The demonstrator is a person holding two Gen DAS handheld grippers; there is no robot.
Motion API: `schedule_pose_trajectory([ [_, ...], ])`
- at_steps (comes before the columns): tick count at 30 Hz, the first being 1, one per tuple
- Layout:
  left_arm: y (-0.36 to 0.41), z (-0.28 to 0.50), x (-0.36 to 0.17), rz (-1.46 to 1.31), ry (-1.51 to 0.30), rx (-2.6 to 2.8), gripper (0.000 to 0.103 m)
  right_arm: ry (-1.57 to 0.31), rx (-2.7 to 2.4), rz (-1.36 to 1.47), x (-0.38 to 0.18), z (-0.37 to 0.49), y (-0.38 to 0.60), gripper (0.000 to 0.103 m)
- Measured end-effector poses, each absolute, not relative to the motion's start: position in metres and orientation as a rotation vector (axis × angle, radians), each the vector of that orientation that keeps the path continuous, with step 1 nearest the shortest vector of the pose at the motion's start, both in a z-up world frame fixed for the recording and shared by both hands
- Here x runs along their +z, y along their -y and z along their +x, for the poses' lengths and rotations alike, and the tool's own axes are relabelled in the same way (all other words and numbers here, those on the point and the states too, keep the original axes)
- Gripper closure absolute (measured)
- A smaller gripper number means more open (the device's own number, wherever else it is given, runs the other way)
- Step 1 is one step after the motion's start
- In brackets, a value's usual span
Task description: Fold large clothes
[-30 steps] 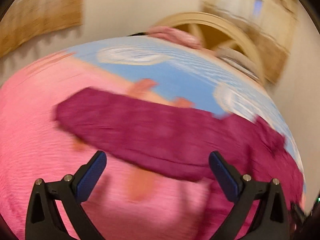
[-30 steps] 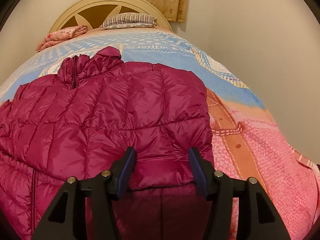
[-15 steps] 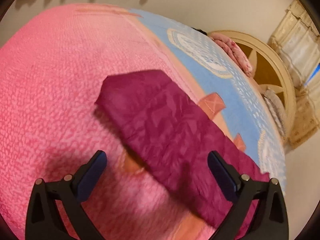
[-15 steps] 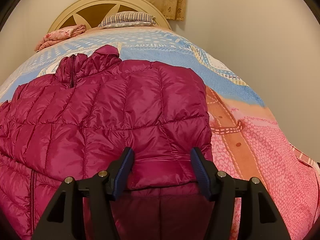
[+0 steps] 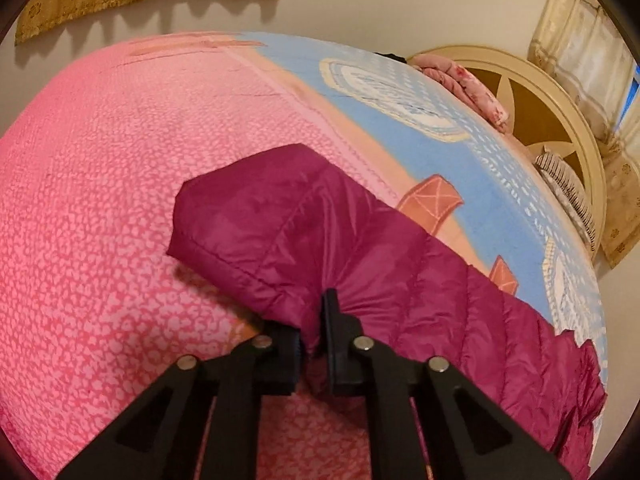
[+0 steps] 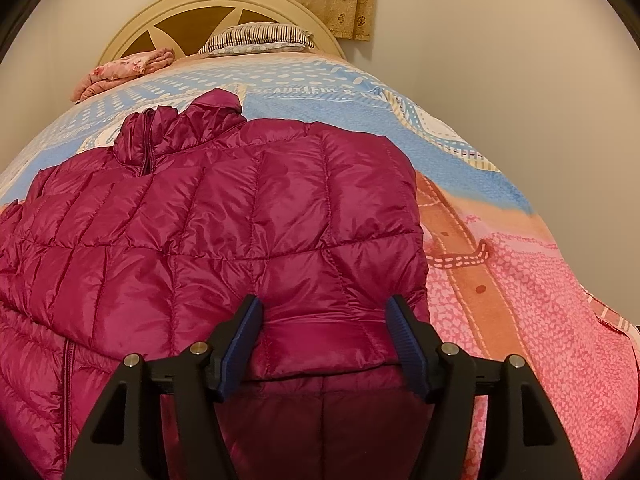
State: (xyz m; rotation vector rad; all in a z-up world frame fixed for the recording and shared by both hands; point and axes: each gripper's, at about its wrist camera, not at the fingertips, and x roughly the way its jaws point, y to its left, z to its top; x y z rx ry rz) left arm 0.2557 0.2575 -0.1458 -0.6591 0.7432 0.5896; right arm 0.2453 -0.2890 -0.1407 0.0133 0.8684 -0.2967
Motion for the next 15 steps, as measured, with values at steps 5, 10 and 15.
schedule_pose_trajectory([
  [5, -0.237, 0.251, -0.113, -0.561, -0.675, 0.536, 0.096, -0.868, -0.297, 0.013, -0.141, 0.245, 0.289, 0.037],
  [10, -0.162, 0.256, -0.050, -0.344, -0.541, 0.344, 0.096, -0.867, -0.297, 0.014, -0.141, 0.245, 0.289, 0.037],
  [15, -0.055, 0.254, -0.012, -0.178, -0.467, 0.053, 0.096, -0.865, -0.294, 0.019, -0.141, 0.245, 0.289, 0.037],
])
